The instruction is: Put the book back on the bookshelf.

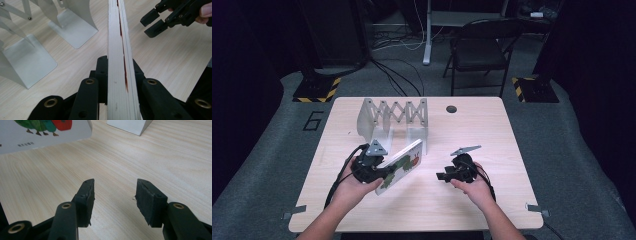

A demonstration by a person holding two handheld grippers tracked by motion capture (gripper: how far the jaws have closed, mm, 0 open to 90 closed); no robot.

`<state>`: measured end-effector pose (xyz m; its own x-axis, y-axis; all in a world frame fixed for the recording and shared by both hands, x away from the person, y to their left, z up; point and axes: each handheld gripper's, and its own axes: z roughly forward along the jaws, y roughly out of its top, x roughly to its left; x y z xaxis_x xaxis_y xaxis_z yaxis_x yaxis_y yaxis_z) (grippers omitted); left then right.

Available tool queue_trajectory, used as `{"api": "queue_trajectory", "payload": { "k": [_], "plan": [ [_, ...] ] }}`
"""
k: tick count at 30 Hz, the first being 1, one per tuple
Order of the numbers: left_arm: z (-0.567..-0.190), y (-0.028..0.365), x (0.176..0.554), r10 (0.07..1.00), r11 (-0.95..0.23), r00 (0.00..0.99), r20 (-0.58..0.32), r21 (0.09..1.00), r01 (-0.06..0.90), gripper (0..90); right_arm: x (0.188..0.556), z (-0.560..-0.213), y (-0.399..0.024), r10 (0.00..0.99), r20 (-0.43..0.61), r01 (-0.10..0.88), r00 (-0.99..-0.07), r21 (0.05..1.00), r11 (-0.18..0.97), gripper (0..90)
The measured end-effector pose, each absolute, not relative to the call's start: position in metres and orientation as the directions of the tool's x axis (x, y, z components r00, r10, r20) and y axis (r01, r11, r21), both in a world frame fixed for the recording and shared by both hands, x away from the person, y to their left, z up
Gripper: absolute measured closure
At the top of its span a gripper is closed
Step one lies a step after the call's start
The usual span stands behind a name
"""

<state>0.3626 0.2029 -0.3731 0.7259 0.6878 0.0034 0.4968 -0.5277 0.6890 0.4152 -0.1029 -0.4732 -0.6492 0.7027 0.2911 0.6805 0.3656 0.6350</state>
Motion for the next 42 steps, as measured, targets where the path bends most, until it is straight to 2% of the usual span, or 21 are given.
{"api": "queue_trajectory", "payload": {
  "k": [42],
  "plan": [
    [-0.350,0.249,0.374,0.784,-0.432,0.621,0.006,0.724,0.538,75.9,0.412,-0.474,-0.103,0.704,0.297,0.687,-0.645,0.628,0.365,48.4]
  ]
}}
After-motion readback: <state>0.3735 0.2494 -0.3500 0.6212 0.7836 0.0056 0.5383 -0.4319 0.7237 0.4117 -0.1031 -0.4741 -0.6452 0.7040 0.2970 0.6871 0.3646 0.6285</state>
